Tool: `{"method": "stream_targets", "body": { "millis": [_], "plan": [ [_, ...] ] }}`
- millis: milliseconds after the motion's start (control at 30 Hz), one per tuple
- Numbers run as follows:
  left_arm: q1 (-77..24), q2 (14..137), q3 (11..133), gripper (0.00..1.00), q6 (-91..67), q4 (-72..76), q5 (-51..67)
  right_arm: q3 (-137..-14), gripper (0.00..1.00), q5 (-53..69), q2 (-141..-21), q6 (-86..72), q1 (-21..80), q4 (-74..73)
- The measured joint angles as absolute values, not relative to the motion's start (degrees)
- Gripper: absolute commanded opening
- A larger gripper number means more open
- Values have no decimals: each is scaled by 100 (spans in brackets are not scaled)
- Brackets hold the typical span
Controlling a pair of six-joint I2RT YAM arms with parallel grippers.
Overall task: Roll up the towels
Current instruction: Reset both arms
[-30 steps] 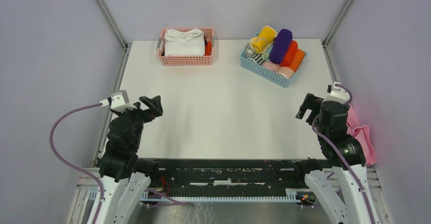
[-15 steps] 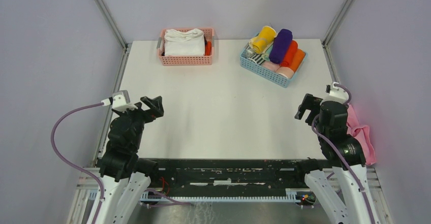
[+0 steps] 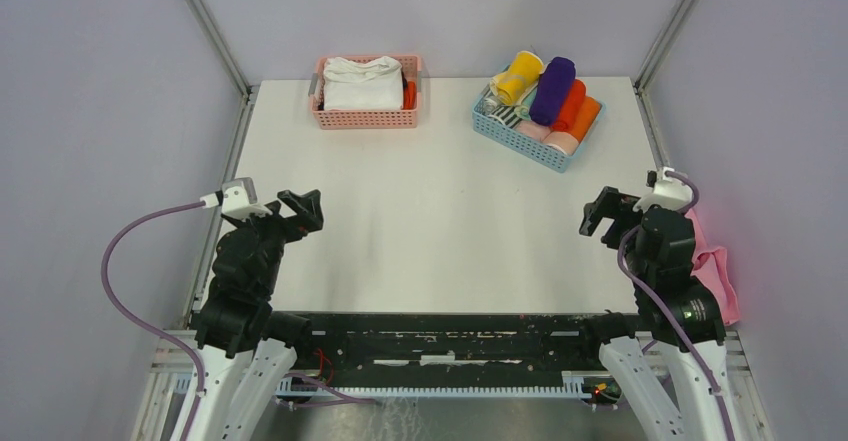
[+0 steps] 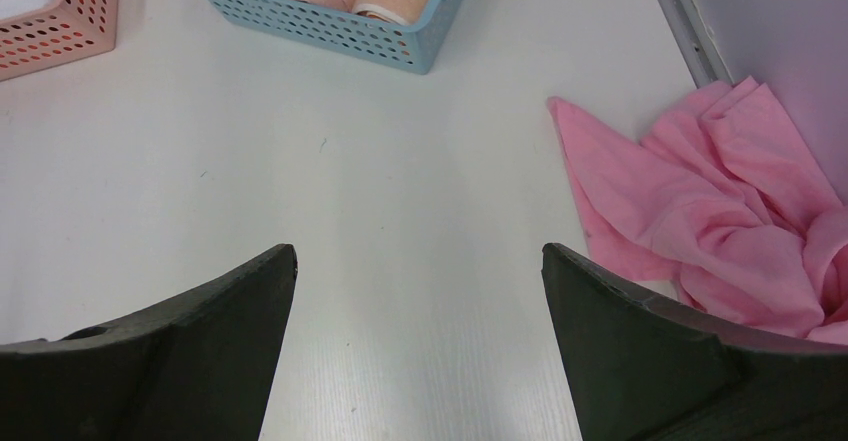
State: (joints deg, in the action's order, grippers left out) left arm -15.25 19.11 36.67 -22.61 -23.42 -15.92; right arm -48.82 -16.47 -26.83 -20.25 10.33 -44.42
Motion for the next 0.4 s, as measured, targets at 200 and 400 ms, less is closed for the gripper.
{"method": "stream_targets", "body": {
  "millis": [200,400],
  "plan": [
    [-1527,1911,3651,99,-2231,-2250,-1269,-4875,100,-1391,-2676,-1955,1033,-4386],
    [-1531,1911,3634,99,-2215,-2215,-1160,-4862,100,-1286,-2657,-1905,1033,-4375]
  ]
}}
